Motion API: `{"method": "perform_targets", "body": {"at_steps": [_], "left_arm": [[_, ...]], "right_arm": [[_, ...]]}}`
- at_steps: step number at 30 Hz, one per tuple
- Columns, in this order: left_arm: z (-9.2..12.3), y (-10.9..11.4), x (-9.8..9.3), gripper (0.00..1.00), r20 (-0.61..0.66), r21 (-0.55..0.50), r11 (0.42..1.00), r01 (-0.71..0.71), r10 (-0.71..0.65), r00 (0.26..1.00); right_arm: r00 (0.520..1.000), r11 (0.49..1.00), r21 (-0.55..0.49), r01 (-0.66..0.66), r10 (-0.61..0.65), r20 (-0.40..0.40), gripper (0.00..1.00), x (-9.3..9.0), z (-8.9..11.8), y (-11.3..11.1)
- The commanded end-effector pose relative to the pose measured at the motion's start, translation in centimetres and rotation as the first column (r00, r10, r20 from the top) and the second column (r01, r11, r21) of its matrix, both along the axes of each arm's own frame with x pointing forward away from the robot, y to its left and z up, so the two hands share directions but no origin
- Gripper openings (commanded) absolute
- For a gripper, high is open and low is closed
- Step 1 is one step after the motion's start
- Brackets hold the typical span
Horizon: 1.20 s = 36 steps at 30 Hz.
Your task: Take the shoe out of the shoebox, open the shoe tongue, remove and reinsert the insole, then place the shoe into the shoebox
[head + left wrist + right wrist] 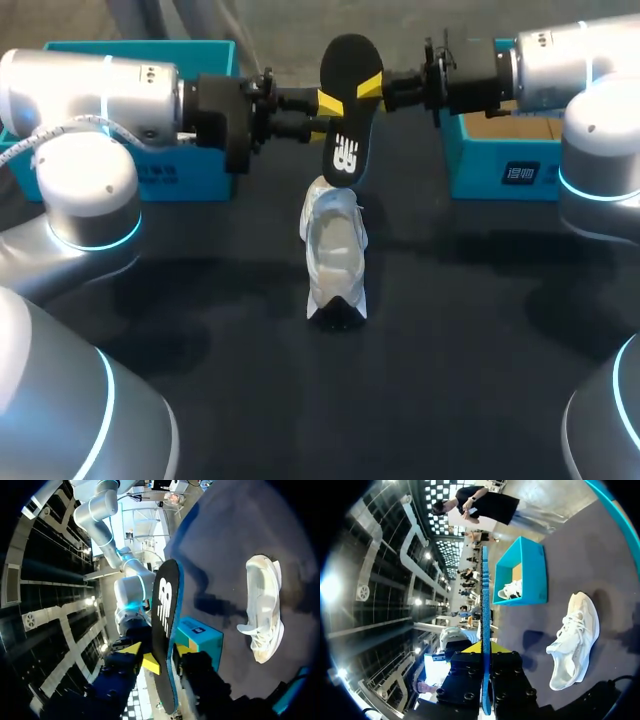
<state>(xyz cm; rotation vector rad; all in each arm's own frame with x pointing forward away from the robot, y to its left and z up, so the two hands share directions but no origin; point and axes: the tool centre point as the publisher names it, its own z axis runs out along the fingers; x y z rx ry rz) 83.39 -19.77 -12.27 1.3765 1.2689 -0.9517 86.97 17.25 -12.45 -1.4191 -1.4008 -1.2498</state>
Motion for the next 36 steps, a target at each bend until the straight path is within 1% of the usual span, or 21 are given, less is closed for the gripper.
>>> {"method": "perform_targets", "body": {"at_steps": [1,6,10,11,13,14,15,16,19,20,21,24,26,28,30,32,33,36], "left_arm": [[0.8,0.8,0.0,1.00,-0.022,0.057,0.998,0.007,-0.006,1.000],[1.5,1.9,0.7,1.00,-0.054,0.185,0.982,0.025,-0.015,0.998],[2.5,2.6,1.7,1.00,-0.064,0.305,0.951,0.040,-0.021,0.998],[2.8,2.8,1.9,1.00,-0.097,0.344,0.938,0.039,-0.005,0.995],[3.2,3.1,2.4,1.00,-0.084,0.414,0.909,0.048,-0.014,0.996],[3.4,3.3,2.7,1.00,-0.109,0.466,0.883,0.049,0.003,0.994],[3.6,3.5,3.0,1.00,-0.098,0.489,0.870,0.066,-0.021,0.995],[3.8,3.6,3.3,1.00,-0.090,0.508,0.859,0.060,-0.017,0.996],[4.7,3.6,3.9,1.00,-0.094,0.548,0.832,0.082,-0.036,0.995],[5.0,3.6,4.0,1.00,-0.120,0.561,0.822,0.095,-0.032,0.992],[5.2,3.6,4.1,1.00,-0.110,0.576,0.812,0.096,-0.040,0.993],[5.5,3.9,4.6,1.00,-0.096,0.665,0.738,0.115,-0.068,0.993],[5.7,4.2,4.8,1.00,-0.135,0.725,0.676,0.134,-0.052,0.989],[5.7,4.2,4.9,1.00,-0.142,0.773,0.616,0.151,-0.064,0.988],[5.7,4.1,4.9,1.00,-0.145,0.796,0.582,0.168,-0.086,0.986],[5.6,4.0,4.8,1.00,-0.150,0.827,0.533,0.177,-0.095,0.984],[5.4,4.0,4.7,1.00,-0.150,0.847,0.499,0.184,-0.106,0.983],[5.1,3.9,4.6,1.00,-0.144,0.867,0.460,0.192,-0.136,0.980]], "right_arm": [[1.000,1.000,-0.018,0.002,-0.002,-0.010,0.00,0.3,-0.3,0.2],[1.000,0.999,-0.049,-0.001,-0.001,-0.029,0.00,0.4,-1.0,0.1],[0.999,0.998,-0.060,-0.002,0.000,-0.042,0.00,0.5,-1.6,0.2],[0.999,0.998,-0.062,-0.003,0.000,-0.045,0.00,0.5,-1.8,0.2],[0.999,0.998,-0.065,-0.005,0.002,-0.052,0.00,0.5,-2.2,0.3],[0.998,0.997,-0.074,-0.006,0.002,-0.058,0.00,0.6,-2.4,0.3],[0.998,0.997,-0.079,-0.007,0.002,-0.061,0.00,0.6,-2.5,0.4],[0.998,0.997,-0.079,-0.008,0.003,-0.061,0.00,0.6,-2.6,0.5],[0.998,0.996,-0.087,-0.013,0.007,-0.065,0.00,0.6,-2.8,0.7],[0.998,0.996,-0.087,-0.013,0.008,-0.066,0.00,0.6,-2.9,0.7],[0.998,0.996,-0.086,-0.014,0.009,-0.067,0.00,0.6,-3.0,0.8],[0.997,0.996,-0.085,-0.017,0.011,-0.070,0.00,0.5,-3.2,0.8],[0.997,0.996,-0.090,-0.019,0.012,-0.075,0.00,0.4,-3.4,0.8],[0.997,0.995,-0.098,-0.021,0.014,-0.078,0.00,0.4,-3.6,0.8],[0.997,0.995,-0.101,-0.024,0.015,-0.080,0.00,0.3,-3.8,0.7],[0.996,0.995,-0.100,-0.026,0.018,-0.083,0.00,0.2,-3.9,0.8],[0.996,0.994,-0.103,-0.028,0.019,-0.085,0.00,0.2,-4.0,0.8],[0.996,0.994,-0.107,-0.032,0.022,-0.087,0.00,0.0,-4.2,0.8]]}}
